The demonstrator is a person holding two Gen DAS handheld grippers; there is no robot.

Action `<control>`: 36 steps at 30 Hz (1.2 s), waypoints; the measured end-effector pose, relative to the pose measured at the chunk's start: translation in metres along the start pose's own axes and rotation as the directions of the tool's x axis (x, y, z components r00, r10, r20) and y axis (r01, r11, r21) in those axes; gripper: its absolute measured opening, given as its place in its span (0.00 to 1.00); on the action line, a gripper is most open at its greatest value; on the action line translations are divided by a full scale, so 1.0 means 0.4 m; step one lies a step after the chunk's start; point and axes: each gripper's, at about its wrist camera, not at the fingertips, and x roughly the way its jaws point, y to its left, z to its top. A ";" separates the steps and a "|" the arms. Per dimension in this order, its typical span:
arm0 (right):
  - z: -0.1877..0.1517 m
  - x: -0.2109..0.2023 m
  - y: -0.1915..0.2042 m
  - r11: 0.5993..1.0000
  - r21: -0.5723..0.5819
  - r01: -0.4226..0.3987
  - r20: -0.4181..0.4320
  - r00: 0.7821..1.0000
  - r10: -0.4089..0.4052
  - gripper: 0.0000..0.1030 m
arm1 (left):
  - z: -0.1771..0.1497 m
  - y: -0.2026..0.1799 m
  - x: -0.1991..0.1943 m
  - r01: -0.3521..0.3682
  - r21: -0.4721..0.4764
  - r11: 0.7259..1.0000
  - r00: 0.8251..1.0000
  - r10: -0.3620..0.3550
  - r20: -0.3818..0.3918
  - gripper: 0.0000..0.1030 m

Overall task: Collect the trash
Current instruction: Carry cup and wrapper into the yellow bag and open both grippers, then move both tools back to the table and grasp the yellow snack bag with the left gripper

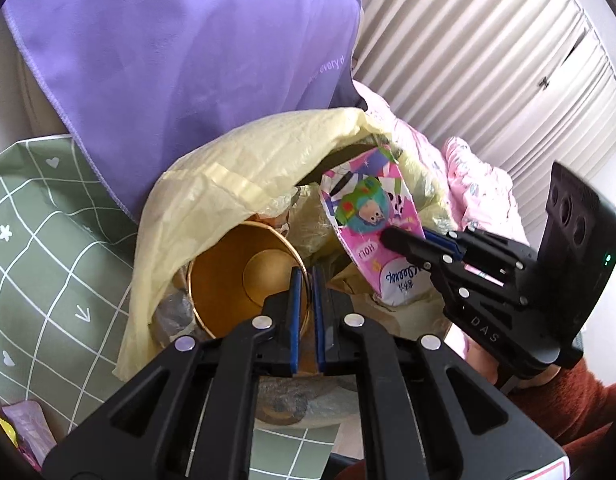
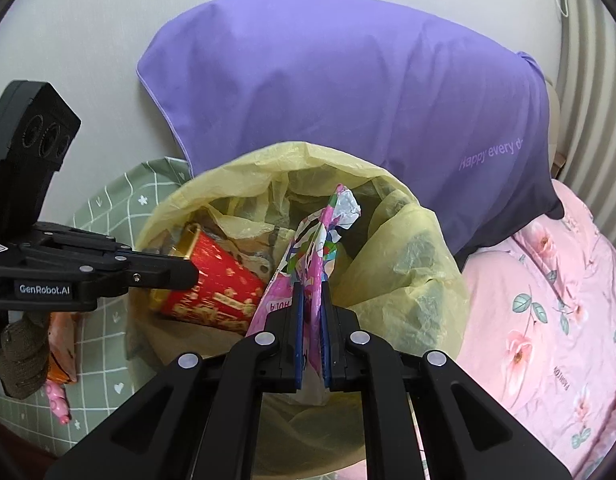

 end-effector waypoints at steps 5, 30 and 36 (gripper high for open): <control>0.002 -0.011 0.004 1.000 0.010 0.007 0.029 1.000 -0.007 0.10 | -0.015 -0.001 -0.018 0.018 -0.030 0.999 1.000 -0.018 0.021 0.18; 0.012 -0.110 0.155 0.980 -0.100 -0.174 0.141 0.972 0.187 0.45 | -0.384 0.202 -0.511 -0.380 -0.429 0.820 0.784 0.531 0.322 0.45; 0.000 -0.087 0.276 0.935 -0.198 -0.295 0.102 0.942 0.319 0.45 | -0.528 0.262 -0.634 -0.476 -0.542 0.692 0.652 0.692 0.311 0.51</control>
